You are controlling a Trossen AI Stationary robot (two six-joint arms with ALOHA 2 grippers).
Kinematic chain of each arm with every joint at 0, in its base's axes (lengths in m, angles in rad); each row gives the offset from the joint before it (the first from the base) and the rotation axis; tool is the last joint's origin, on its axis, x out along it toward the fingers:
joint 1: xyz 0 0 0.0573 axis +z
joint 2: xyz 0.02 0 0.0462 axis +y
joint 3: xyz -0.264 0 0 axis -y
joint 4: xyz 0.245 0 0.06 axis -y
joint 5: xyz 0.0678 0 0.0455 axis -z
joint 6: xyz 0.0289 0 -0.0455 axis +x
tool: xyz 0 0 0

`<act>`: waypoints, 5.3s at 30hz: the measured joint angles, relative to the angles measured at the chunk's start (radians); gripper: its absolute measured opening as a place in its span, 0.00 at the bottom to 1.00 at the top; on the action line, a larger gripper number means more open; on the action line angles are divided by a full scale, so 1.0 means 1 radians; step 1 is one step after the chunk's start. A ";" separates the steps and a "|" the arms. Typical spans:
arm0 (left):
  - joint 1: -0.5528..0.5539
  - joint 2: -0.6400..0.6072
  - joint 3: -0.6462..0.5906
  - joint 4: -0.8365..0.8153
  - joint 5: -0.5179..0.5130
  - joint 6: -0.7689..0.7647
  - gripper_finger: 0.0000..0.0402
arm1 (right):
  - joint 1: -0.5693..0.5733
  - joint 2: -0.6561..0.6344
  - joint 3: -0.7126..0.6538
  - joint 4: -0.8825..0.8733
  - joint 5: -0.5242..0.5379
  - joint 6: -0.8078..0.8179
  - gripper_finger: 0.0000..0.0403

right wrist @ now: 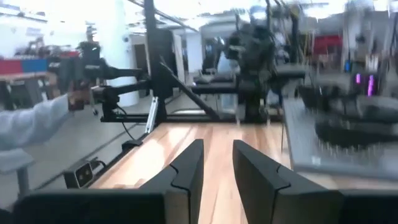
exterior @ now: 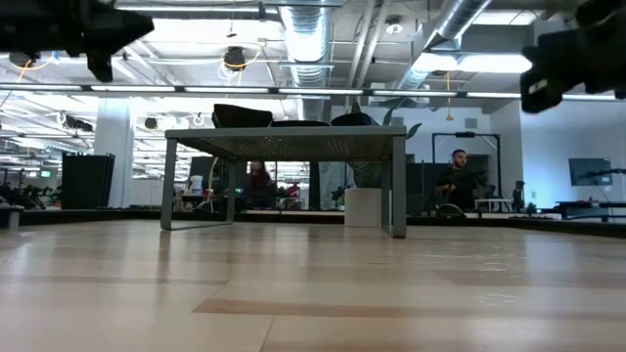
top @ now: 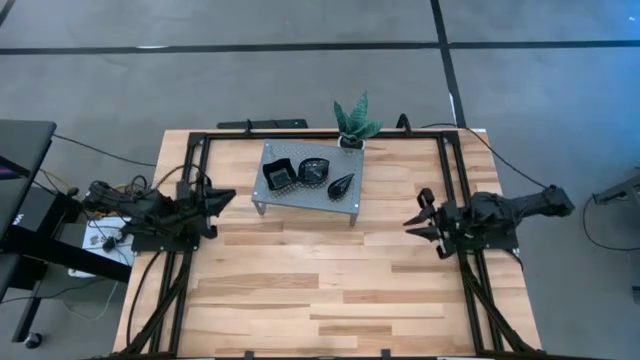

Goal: Pick & Place Mini shaped plates
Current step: Return to Home Position

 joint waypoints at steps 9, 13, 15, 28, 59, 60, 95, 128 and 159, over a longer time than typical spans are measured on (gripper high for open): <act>0.000 0.003 -0.105 -0.061 0.113 -0.076 0.09 | -0.139 0.008 0.000 -0.020 -0.063 0.068 0.20; 0.000 0.006 -0.105 -0.053 0.113 -0.074 0.09 | -0.165 0.008 0.000 -0.023 -0.054 -0.008 0.20; 0.000 0.006 -0.105 -0.050 0.112 -0.079 0.09 | -0.173 0.008 0.000 -0.032 -0.048 -0.013 0.20; 0.000 0.007 -0.105 -0.049 0.113 -0.082 0.09 | -0.176 0.008 -0.001 -0.043 -0.045 0.001 0.20; 0.000 0.008 -0.104 -0.048 0.112 -0.082 0.09 | -0.175 0.008 -0.002 -0.043 -0.045 0.001 0.20; 0.000 0.008 -0.104 -0.048 0.113 -0.082 0.09 | -0.175 0.009 -0.002 -0.043 -0.045 0.001 0.20; 0.000 0.008 -0.104 -0.046 0.112 -0.082 0.09 | -0.175 0.008 -0.002 -0.043 -0.045 0.000 0.20; 0.000 0.008 -0.104 -0.046 0.113 -0.082 0.09 | -0.175 0.009 -0.002 -0.043 -0.045 0.000 0.20; 0.000 0.008 -0.104 -0.046 0.113 -0.082 0.09 | -0.175 0.009 -0.002 -0.043 -0.045 0.001 0.20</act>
